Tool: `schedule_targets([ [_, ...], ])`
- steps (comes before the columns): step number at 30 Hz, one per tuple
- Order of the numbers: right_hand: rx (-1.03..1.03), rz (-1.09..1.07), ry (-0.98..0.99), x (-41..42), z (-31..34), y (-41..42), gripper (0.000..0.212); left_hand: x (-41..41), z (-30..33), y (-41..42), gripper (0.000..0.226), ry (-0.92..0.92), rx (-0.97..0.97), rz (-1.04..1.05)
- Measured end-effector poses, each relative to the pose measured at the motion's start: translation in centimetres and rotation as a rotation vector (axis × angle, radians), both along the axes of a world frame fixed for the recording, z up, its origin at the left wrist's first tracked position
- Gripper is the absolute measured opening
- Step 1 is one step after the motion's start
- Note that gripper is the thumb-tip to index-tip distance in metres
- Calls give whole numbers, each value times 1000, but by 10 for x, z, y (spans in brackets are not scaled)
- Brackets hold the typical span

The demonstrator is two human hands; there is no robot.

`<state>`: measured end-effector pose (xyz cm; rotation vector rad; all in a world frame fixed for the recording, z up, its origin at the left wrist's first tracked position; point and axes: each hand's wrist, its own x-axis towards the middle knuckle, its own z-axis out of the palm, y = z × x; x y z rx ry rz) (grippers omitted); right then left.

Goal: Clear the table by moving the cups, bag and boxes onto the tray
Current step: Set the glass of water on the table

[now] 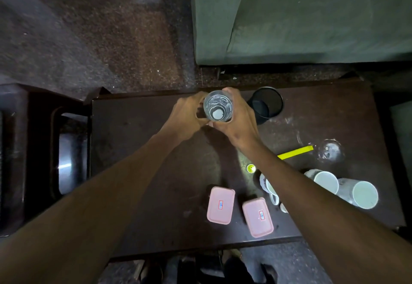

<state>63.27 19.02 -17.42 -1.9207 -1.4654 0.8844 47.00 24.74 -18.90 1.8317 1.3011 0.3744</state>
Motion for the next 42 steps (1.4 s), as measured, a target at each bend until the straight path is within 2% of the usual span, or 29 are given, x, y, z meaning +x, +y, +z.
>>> schedule_targets([
  [17,10,43,-19,0,-16,-2,101,0,-6,-6,68,3,-33,42],
  [25,1,79,-51,-3,-6,-6,121,-9,-1,-14,85,92,-3,10],
  [29,72,125,-84,-5,10,-8,116,-36,11,-27,96,142,-3,54],
  [34,133,165,-126,-32,40,2,105,-87,44,-37,91,168,75,149],
  [42,250,303,-225,-143,92,35,80,-212,127,-29,74,-27,225,505],
])
